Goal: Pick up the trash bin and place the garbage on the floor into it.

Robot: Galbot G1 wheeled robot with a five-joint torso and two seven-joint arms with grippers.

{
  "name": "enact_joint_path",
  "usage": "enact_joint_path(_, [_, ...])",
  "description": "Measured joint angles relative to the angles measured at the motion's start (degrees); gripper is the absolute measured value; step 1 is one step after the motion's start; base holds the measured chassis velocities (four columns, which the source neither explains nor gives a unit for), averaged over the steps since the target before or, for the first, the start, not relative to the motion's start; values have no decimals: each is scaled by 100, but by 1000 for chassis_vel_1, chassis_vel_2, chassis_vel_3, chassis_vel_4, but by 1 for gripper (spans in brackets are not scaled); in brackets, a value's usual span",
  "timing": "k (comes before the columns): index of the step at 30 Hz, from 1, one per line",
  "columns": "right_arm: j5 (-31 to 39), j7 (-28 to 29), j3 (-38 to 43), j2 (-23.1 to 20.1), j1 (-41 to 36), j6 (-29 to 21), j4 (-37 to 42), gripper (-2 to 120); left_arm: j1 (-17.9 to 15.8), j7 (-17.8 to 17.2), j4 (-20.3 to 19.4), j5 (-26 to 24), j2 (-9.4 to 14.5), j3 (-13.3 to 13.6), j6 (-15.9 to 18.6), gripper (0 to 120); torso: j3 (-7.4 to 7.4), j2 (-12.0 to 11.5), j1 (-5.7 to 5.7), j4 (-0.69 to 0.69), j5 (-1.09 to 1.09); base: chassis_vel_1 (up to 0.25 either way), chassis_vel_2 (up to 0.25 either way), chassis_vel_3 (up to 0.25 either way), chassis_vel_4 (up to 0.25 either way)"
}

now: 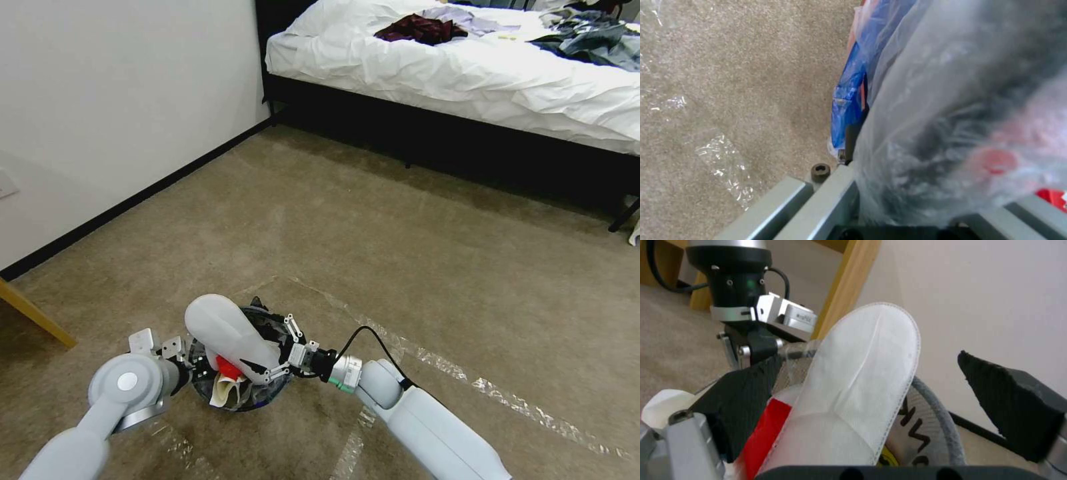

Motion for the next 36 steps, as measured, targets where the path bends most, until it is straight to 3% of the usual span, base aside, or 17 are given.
enact_joint_path(25, [191, -66, 17, -161, -54, -10, 488, 100, -98, -186, -30, -242, 451, 34, 0, 0, 0, 0, 0, 0, 1, 0, 0, 0, 0])
enact_joint_path(36, [309, -52, 96, -239, -59, -11, 672, 100, -125, -306, 22, -271, 492, 109, 0, 0, 0, 0, 0, 0, 1, 0, 0, 0, 0])
